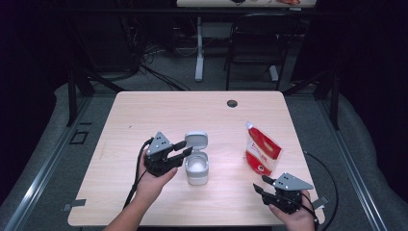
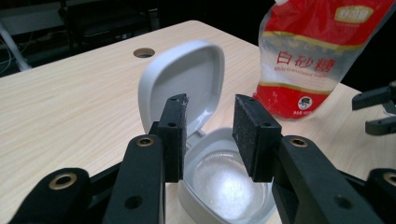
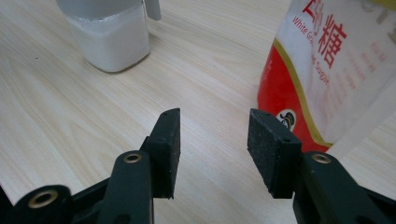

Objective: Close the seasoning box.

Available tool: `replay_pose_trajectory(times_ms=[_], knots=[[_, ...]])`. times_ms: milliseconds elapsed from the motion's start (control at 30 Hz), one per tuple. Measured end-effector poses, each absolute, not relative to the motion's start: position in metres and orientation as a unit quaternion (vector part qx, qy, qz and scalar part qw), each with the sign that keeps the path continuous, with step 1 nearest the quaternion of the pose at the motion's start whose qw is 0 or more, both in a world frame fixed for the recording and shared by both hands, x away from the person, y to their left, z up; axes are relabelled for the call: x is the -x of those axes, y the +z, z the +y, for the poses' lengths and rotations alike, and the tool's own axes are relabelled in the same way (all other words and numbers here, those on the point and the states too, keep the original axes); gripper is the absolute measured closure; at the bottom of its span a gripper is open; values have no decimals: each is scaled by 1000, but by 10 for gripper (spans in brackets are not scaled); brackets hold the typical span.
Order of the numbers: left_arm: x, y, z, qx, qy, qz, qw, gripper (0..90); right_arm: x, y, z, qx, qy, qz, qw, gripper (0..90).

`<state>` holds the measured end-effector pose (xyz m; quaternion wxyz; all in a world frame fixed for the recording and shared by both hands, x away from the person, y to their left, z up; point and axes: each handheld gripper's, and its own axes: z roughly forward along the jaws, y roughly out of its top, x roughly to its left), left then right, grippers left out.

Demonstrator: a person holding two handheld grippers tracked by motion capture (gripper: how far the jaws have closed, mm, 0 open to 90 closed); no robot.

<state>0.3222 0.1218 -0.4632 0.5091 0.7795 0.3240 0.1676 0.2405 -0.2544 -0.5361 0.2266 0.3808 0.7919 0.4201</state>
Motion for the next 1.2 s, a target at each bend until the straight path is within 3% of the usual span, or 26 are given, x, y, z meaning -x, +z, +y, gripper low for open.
replay_pose_trajectory(times_ms=[600,633,667,700,800,833,867,1200], knots=[[-325,-468,114,-790,151,323,499,630,-271,-508,-205,-337,438,801,229,537],[-325,-468,114,-790,147,324,499,686,-273,-505,-201,-334,442,801,228,537],[-323,-468,115,-790,156,323,496,865,-275,-504,-199,-332,445,800,228,537],[-323,-469,114,-792,158,323,493,900,-276,-502,-195,-329,450,799,227,537],[-323,-471,115,-796,146,323,491,884,-277,-500,-191,-325,453,799,227,537],[-323,-471,114,-795,148,325,490,797,-278,-501,-189,-325,455,799,224,537],[-323,-471,114,-795,153,325,489,777,-278,-502,-189,-326,457,798,221,537],[-328,-448,115,-788,164,323,499,800,-274,-508,-194,-335,464,791,215,537]])
